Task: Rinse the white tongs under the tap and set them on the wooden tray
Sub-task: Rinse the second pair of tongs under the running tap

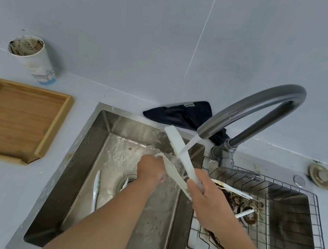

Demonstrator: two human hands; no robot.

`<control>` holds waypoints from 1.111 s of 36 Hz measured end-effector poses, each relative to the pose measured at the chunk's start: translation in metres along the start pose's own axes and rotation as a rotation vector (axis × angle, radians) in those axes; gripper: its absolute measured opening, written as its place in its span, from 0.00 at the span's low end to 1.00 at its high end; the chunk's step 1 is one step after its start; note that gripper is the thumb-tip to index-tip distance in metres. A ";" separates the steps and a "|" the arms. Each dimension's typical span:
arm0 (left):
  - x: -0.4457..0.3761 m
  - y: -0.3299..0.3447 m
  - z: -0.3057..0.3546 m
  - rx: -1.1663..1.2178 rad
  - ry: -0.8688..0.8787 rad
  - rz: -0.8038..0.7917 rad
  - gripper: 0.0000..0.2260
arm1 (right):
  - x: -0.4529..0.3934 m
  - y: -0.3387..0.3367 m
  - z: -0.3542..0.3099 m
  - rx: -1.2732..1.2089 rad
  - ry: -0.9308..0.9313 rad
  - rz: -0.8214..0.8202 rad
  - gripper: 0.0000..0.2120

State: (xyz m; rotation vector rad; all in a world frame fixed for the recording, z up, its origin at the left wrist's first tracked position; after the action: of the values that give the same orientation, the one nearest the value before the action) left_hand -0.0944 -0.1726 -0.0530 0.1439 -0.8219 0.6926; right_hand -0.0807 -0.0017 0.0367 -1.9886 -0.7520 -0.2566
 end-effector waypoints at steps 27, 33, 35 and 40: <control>0.019 -0.026 0.011 0.308 0.022 -0.099 0.09 | 0.010 0.005 -0.004 -0.330 0.094 0.038 0.18; 0.021 -0.043 0.015 0.501 -0.031 -0.189 0.07 | -0.004 0.005 -0.001 -0.506 0.230 0.013 0.20; 0.021 -0.048 0.016 0.557 -0.046 -0.196 0.08 | -0.011 0.008 0.000 -0.507 0.232 0.009 0.19; 0.019 -0.057 0.018 0.622 -0.020 -0.176 0.09 | -0.026 0.015 0.002 -0.398 0.297 -0.062 0.16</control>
State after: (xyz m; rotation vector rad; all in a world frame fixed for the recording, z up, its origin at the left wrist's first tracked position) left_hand -0.0617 -0.2134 -0.0191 0.7756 -0.5819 0.7619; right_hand -0.0926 -0.0160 0.0129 -2.2291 -0.6035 -0.7707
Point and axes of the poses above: each hand's wrist, its own x-axis away from the middle knuckle, its own y-axis out of the palm, z = x × y, the point moved 1 cm from there along -x, towards the middle knuckle, and after that the axes turned 15 degrees about x, right-handed, at the moved point
